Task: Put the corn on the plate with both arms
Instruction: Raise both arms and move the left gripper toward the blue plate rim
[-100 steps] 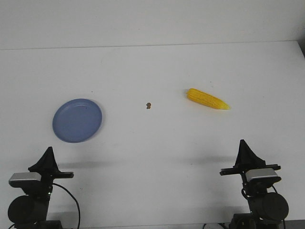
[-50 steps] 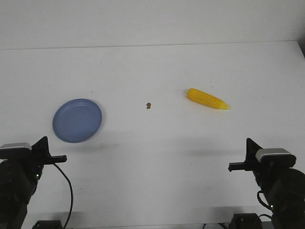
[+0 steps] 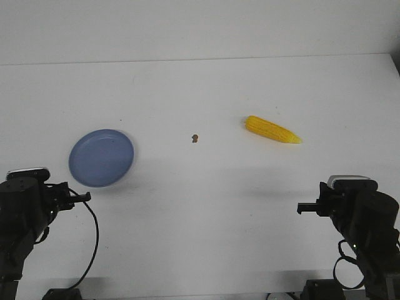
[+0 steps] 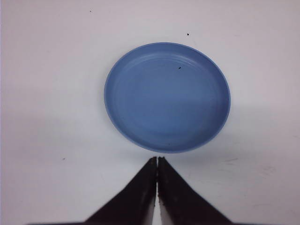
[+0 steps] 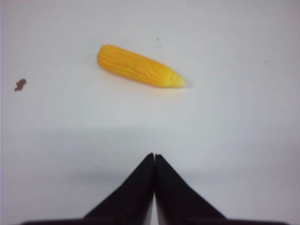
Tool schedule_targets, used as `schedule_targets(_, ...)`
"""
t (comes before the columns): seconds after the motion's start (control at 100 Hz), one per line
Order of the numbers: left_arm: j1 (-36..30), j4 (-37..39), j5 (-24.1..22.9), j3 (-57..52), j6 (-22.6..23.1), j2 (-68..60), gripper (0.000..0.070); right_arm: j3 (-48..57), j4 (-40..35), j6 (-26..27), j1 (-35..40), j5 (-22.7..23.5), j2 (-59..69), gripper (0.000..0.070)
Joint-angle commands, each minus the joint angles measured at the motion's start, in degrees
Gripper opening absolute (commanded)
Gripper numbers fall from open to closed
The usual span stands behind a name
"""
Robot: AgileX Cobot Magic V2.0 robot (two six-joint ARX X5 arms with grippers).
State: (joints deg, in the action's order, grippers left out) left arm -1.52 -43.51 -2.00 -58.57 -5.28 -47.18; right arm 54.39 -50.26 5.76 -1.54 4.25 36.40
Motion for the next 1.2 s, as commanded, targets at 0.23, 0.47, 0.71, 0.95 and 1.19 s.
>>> schedule_targets(0.23, 0.0, 0.37, 0.28, -1.07, -0.39, 1.03, 0.0006, 0.83, 0.87, -0.68, 0.02, -0.22, 0.02, 0.0002)
schedule_targets(0.47, 0.0, 0.39, 0.28, -1.07, -0.42, 1.18, 0.0165, 0.83, 0.9, -0.66, 0.04, -0.2, 0.02, 0.007)
schedule_targets(0.71, 0.0, 0.28, 0.28, -1.07, -0.44, 1.18, 0.0505, 0.83, 0.87, -0.66, 0.04, -0.2, 0.02, 0.0497)
schedule_targets(0.95, 0.0, 0.33, 0.28, -1.07, -0.59, 1.09, 0.0505, 0.83, 0.9, -0.66, 0.04, -0.2, 0.02, 0.0527)
schedule_targets(1.19, 2.36, 2.86, 0.44, -2.36, -3.56, -4.2, 0.0505, 0.83, 0.92, -0.66, 0.02, -0.22, 0.02, 0.0527)
